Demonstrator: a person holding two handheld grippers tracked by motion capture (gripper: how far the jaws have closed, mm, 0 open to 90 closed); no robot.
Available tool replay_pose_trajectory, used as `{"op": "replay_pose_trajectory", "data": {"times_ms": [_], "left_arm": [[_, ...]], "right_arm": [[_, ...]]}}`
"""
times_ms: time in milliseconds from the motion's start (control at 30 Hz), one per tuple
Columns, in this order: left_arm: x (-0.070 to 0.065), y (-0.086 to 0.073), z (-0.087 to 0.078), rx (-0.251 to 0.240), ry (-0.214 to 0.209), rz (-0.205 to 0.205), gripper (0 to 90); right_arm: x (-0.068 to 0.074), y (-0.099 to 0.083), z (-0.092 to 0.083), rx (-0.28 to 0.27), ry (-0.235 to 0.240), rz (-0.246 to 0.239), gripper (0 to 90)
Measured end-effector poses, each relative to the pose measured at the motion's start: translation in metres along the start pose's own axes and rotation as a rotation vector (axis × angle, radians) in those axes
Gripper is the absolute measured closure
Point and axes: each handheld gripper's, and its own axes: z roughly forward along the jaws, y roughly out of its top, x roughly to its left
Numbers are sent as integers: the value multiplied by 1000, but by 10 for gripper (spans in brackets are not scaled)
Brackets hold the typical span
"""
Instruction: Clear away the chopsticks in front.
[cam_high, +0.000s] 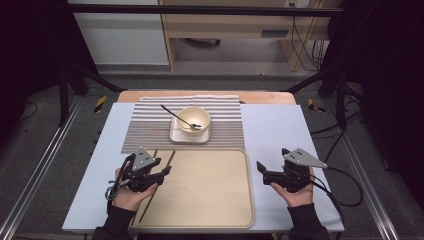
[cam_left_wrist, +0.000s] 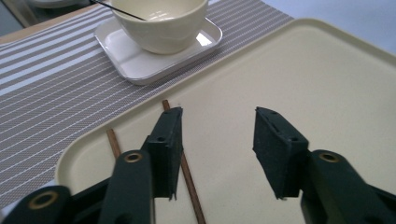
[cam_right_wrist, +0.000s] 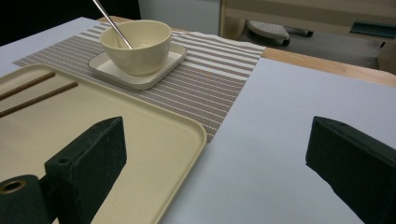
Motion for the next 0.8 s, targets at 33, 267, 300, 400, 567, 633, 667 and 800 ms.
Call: {"op": "replay_pose_trajectory", "data": {"times_ms": [33,267,300,400,567,633,667,800], "left_arm": [[1,-2,2,2,-3,10,584],[13,-18,21,59,-57,-8,786],[13,-19,23,62,-61,-8,803],[16,-20,29,72,-70,-5,845],[17,-22,39,97,-86,10,891],[18,-24,42,111,-99,12,892],[19,-25,43,117,-102,13,892],[22,-27,46,133,-100,-3,893]], "right_arm": [[0,0,0,0,-1,-1,55],[-1,-1,2,12,-8,-3,54],[-1,-1,2,12,-8,-4,54],[0,0,2,11,0,1,55],[1,-2,4,24,0,-7,55],[2,-2,5,24,2,-7,55],[2,-3,6,26,-1,-9,55],[3,-4,8,37,-2,-15,54]]}}
